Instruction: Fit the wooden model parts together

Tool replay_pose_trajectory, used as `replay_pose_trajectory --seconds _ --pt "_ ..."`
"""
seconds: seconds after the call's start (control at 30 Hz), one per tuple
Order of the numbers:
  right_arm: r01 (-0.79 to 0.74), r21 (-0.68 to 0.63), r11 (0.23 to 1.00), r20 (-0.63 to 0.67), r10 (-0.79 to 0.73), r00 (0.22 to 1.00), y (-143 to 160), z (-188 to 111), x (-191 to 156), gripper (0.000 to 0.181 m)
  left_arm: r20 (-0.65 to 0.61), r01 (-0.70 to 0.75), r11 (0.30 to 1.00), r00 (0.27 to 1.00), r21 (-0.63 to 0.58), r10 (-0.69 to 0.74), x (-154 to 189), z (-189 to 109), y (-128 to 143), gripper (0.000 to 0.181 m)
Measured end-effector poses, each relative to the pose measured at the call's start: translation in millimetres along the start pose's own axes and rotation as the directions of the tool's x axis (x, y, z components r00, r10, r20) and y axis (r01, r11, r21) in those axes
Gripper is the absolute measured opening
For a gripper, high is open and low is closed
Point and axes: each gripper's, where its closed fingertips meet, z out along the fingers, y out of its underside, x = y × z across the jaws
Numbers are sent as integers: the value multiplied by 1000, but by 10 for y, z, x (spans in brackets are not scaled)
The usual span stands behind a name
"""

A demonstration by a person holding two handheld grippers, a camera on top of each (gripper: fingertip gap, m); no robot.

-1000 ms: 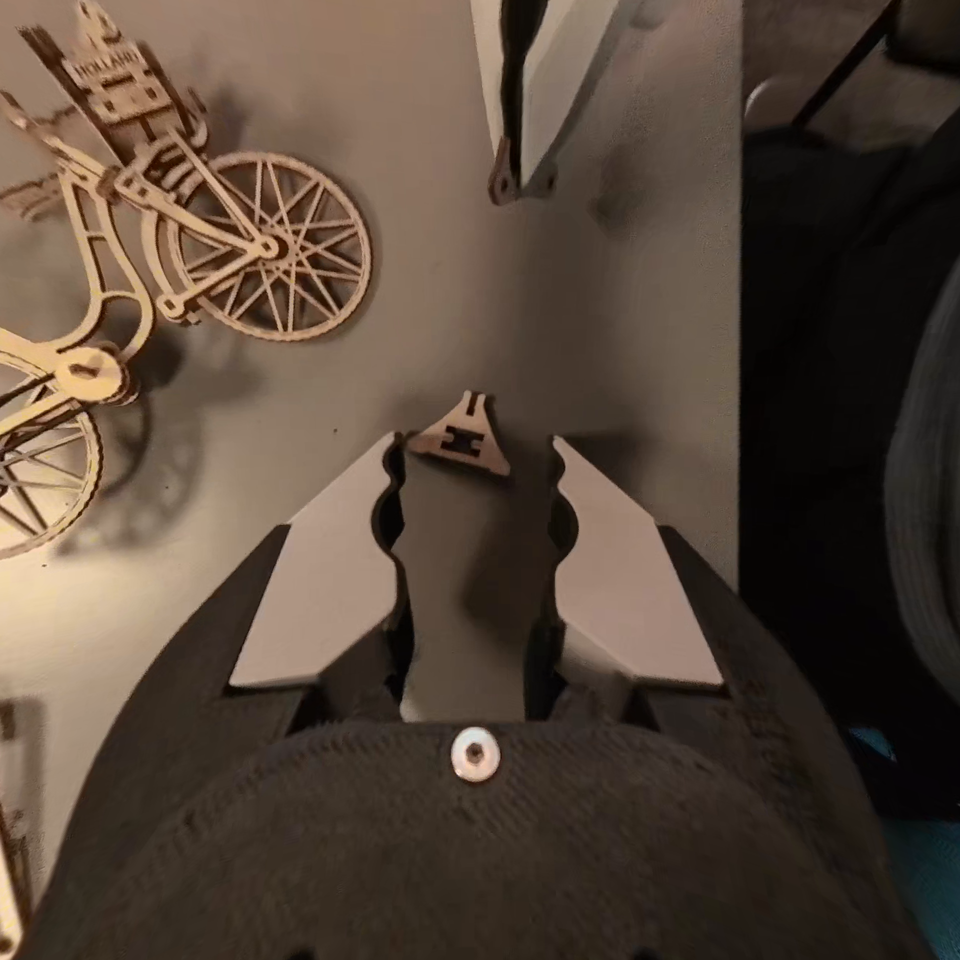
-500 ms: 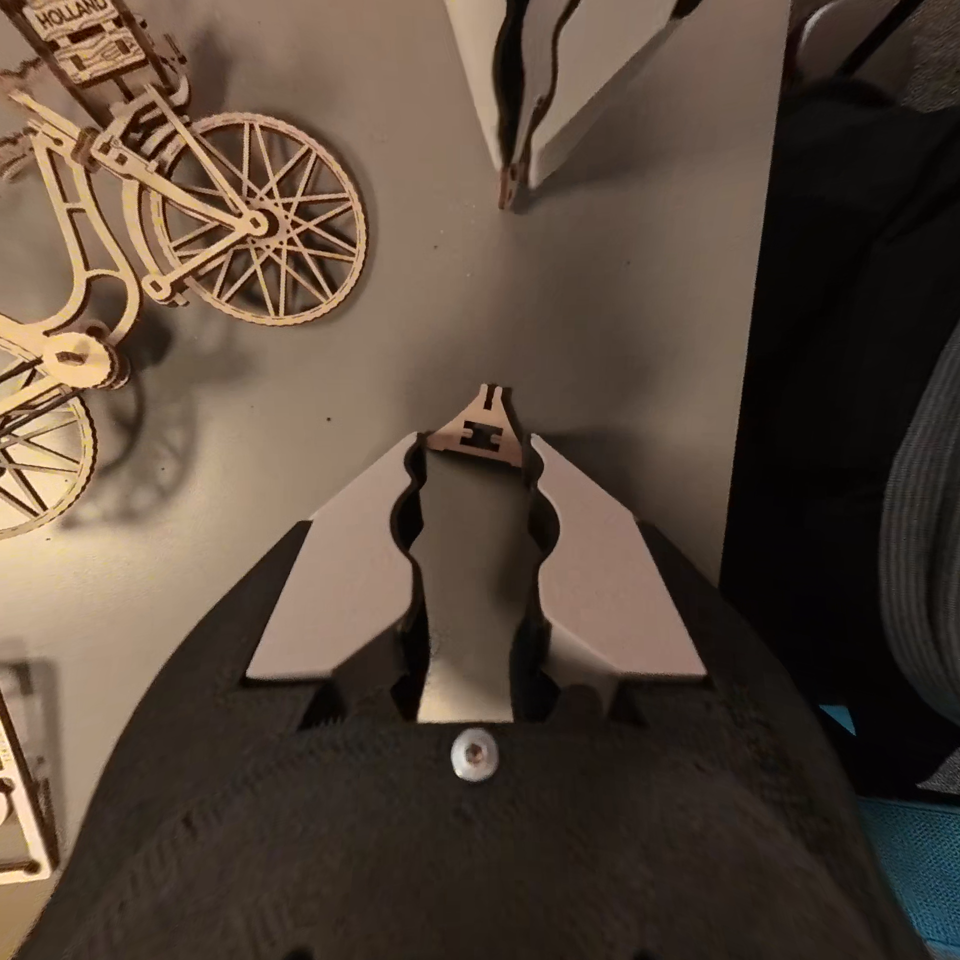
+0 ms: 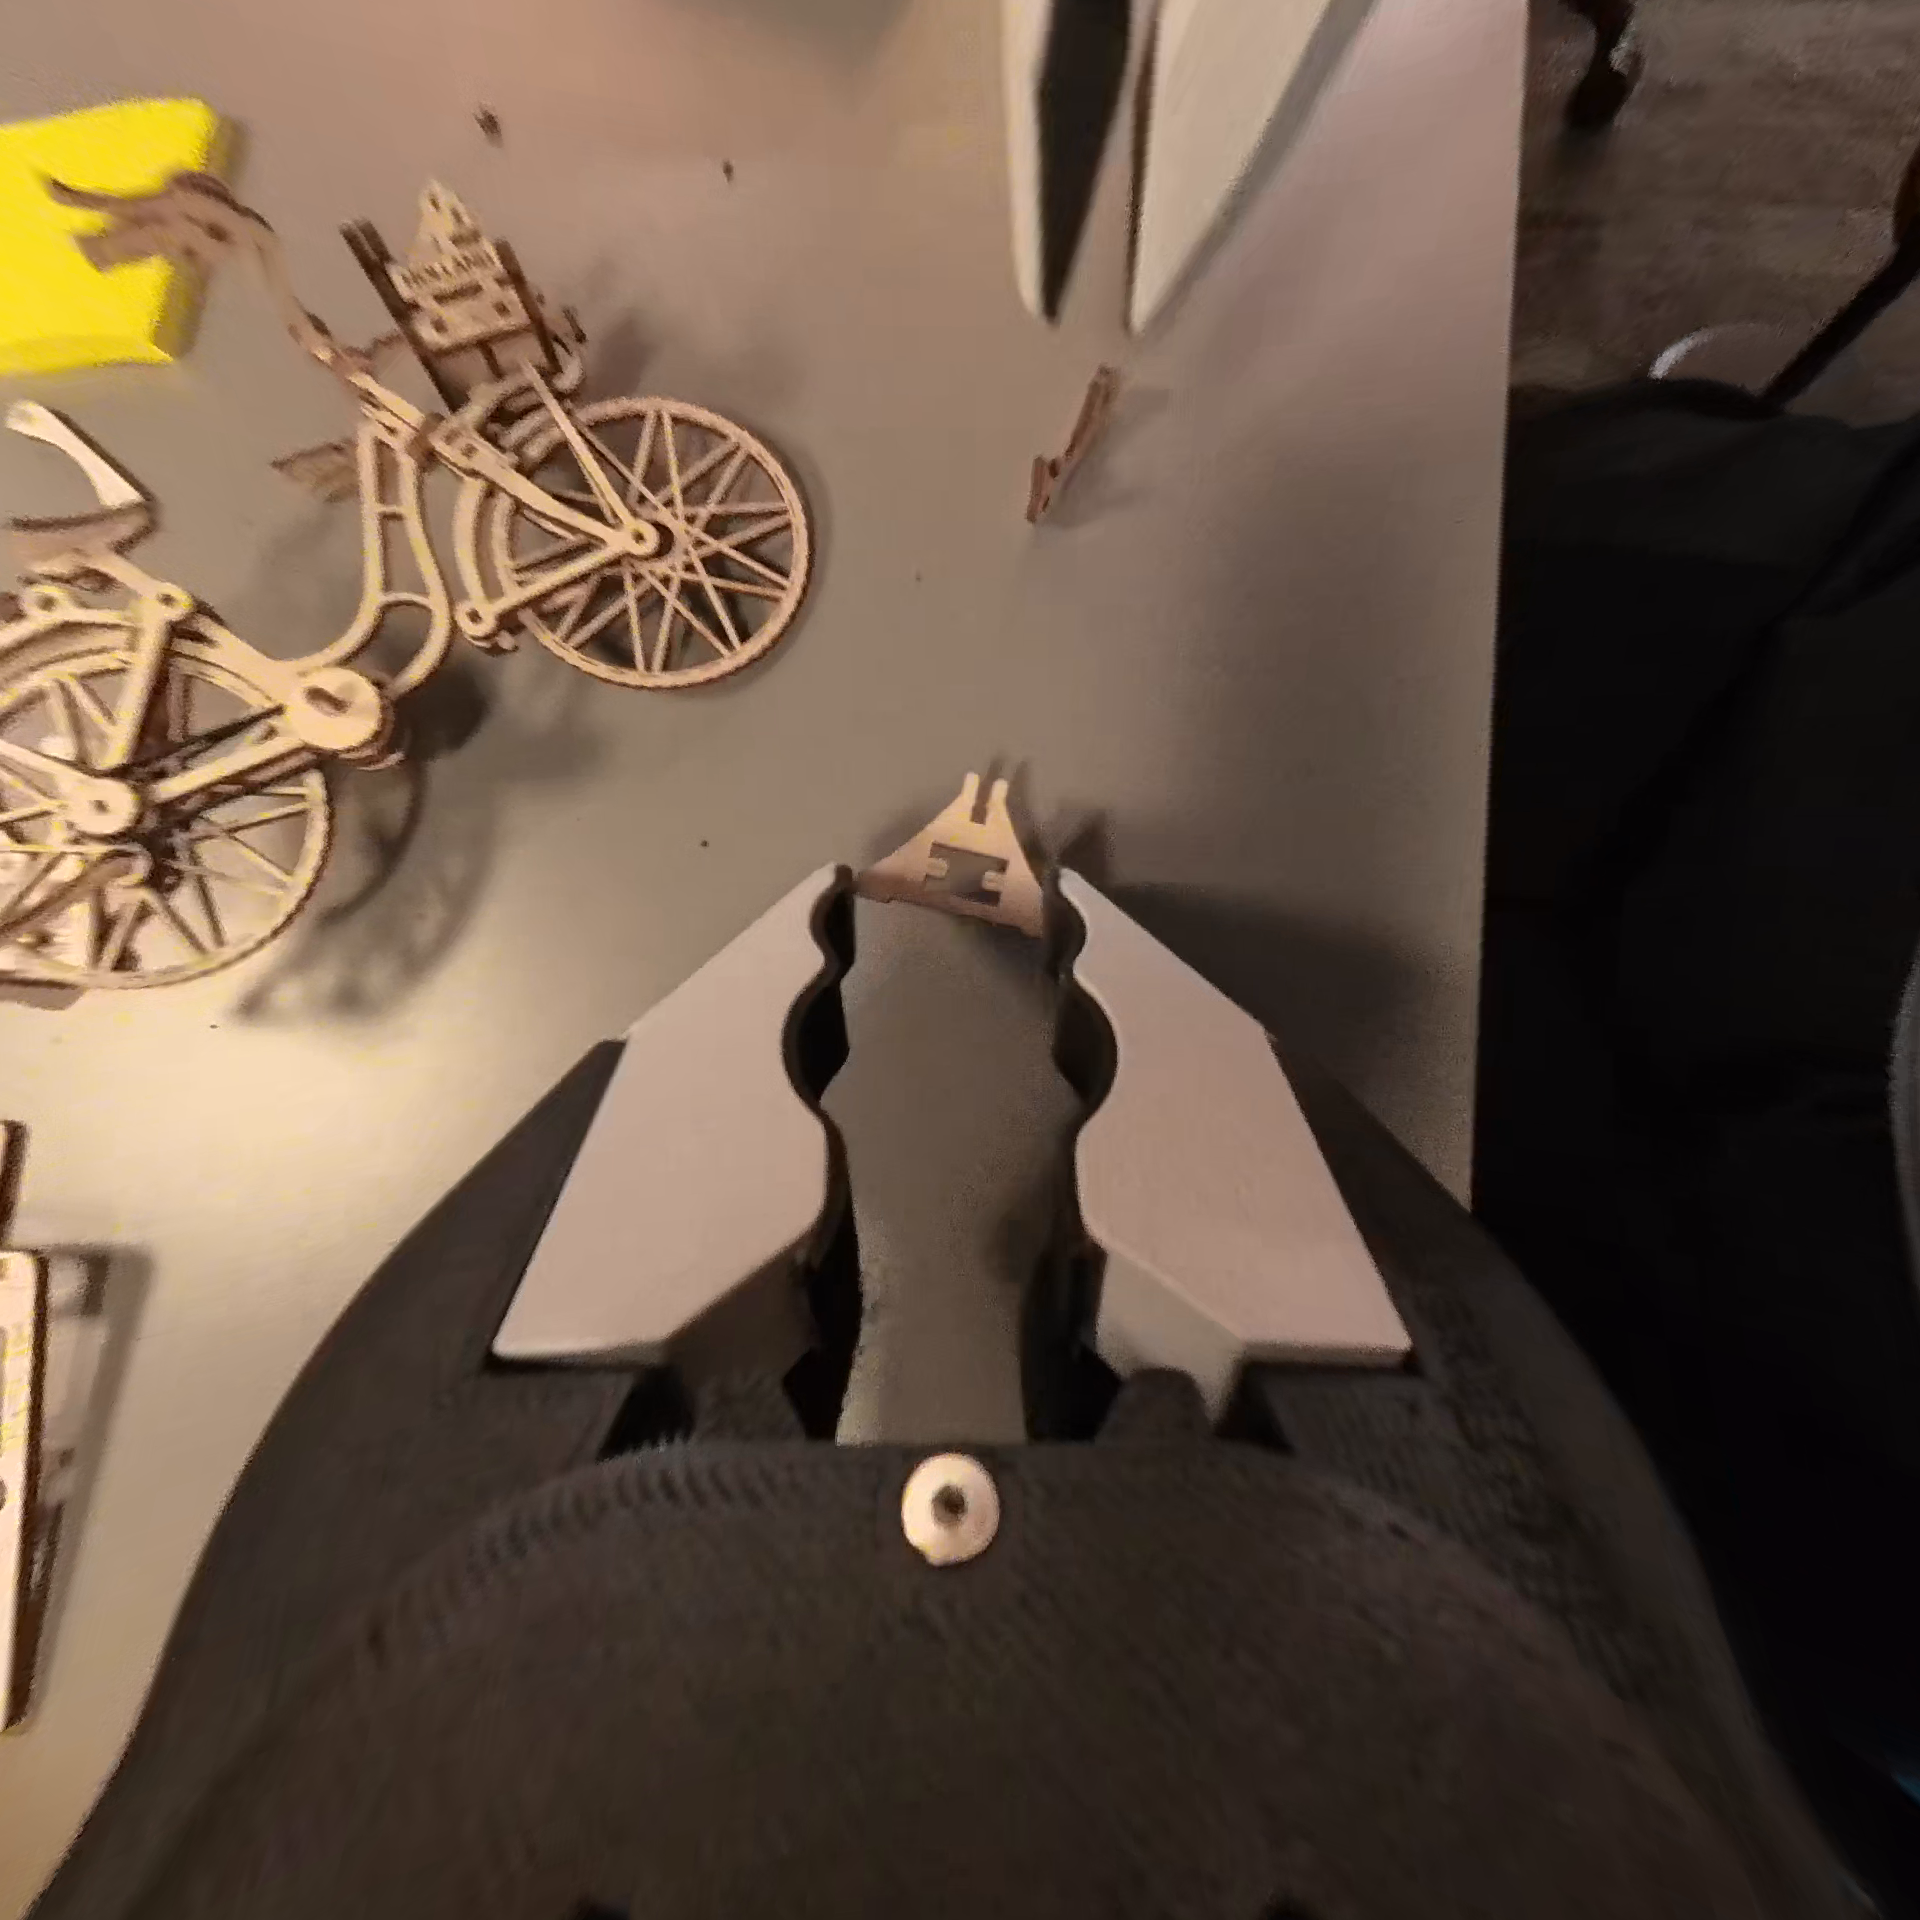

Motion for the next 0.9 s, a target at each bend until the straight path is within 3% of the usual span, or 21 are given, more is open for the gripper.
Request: replay_pose_trajectory --seconds 0.2,0.33,0.4,0.47,0.5,0.63,0.73,0.8,0.9 --pt "-217 132 967 199 189 962 -173 185 -209 23 126 -90 978 990 188 67 20 -287 -375 35" --pt "-338 176 925 411 243 879 -360 151 -373 16 167 -160 962 978 223 124 91 -409 -567 34" --pt "-347 164 923 427 251 869 -355 172 -374 8 178 -189 952 973 241 148 133 -441 -643 34" --pt "-309 163 937 408 221 886 -322 186 -371 0 220 -211 943 963 256 156 105 -488 -692 16" --pt "-289 171 942 401 202 894 -317 176 -374 0 219 -208 936 964 282 149 115 -508 -723 19" --pt "-233 242 942 438 109 893 -393 33 -436 0 64 -15 908 998 419 -13 199 -538 -841 41" --pt "-185 274 944 450 44 892 -417 -59 -489 0 -139 177 848 983 500 -123 293 -572 -945 32" --pt "-160 285 945 458 12 889 -413 -96 -533 0 -223 264 809 960 525 -168 289 -614 -977 19" --pt "-146 312 939 471 -19 882 -431 -139 -588 0 -349 367 763 916 532 -197 322 -669 -1010 16"
